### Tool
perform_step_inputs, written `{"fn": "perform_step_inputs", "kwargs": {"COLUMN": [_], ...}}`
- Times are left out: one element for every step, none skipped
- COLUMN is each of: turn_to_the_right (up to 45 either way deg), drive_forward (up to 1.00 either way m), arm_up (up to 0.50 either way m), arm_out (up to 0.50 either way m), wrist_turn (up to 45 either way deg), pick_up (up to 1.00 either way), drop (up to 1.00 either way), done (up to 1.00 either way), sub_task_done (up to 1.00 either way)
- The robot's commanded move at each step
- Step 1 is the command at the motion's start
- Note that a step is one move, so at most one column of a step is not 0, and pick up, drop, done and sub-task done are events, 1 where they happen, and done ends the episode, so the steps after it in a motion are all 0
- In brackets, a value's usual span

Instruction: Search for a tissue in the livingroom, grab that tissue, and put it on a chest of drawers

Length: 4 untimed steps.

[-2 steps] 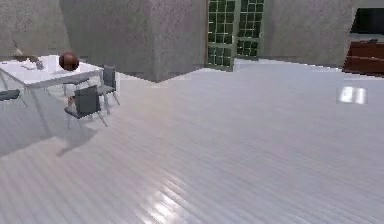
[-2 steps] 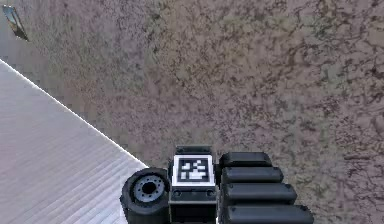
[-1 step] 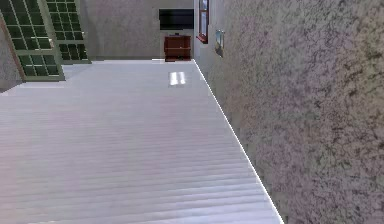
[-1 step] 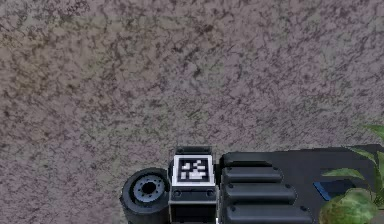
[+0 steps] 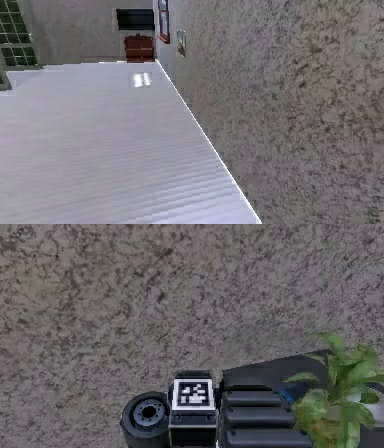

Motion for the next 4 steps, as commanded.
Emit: {"fn": "perform_step_inputs", "kwargs": {"turn_to_the_right": [45.0,45.0,45.0,27.0], "drive_forward": [0.00,0.00,0.00,0.00], "arm_up": [0.00,0.00,0.00,0.00], "arm_out": [0.00,0.00,0.00,0.00], "wrist_turn": [0.0,0.0,0.0,0.0], "pick_up": [0.00,0.00,0.00,0.00], "drop": [0.00,0.00,0.00,0.00], "done": [0.00,0.00,0.00,0.00], "sub_task_done": [0.00,0.00,0.00,0.00]}}
